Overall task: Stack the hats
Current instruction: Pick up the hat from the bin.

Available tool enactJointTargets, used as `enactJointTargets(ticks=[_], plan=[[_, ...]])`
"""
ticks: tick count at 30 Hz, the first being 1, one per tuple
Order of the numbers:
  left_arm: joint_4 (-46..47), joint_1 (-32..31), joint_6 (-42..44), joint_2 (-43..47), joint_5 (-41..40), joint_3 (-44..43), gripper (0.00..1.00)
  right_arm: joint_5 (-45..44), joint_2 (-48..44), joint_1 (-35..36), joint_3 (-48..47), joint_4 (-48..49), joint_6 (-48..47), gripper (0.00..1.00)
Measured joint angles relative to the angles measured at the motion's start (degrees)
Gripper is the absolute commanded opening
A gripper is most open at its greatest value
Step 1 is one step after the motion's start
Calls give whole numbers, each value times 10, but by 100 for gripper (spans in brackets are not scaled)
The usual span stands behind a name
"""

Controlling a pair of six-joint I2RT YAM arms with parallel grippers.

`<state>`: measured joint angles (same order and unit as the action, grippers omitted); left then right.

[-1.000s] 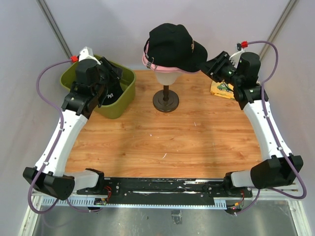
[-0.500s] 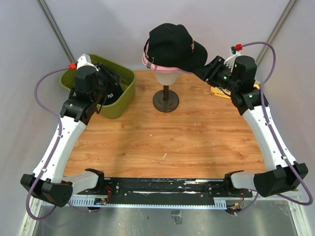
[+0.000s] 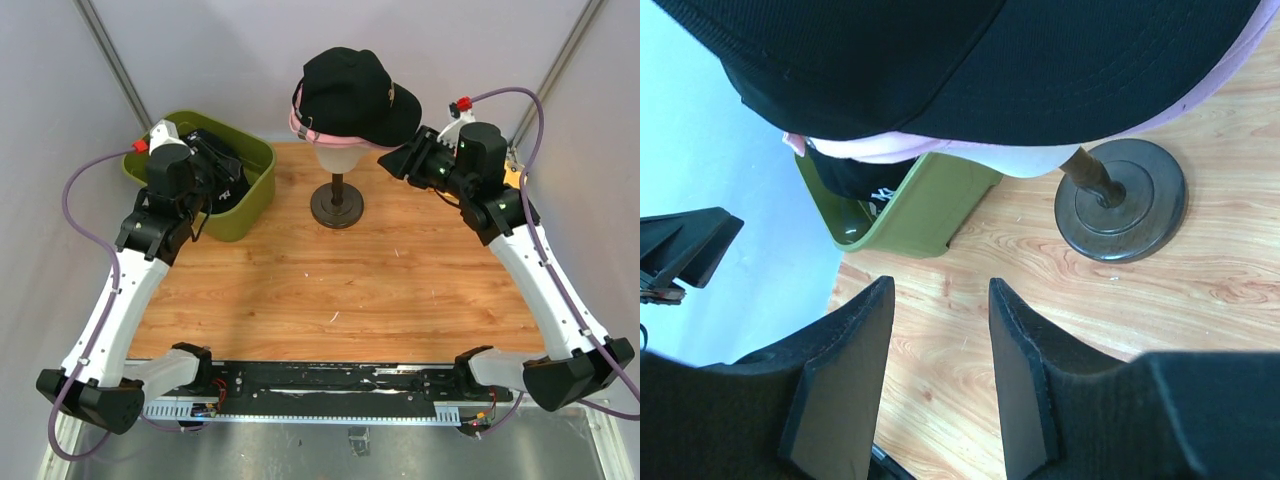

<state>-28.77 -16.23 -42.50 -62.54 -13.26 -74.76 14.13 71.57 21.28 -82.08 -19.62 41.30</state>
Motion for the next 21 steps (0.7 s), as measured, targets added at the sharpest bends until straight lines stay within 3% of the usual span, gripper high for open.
enactJointTargets(ticks=[13, 21], plan=[[-12, 6, -20, 34, -24, 53, 55, -68, -48, 81, 35, -28, -46, 44], [-16, 52, -67, 36, -41, 72, 60, -126, -54, 178, 47, -34, -89, 44]])
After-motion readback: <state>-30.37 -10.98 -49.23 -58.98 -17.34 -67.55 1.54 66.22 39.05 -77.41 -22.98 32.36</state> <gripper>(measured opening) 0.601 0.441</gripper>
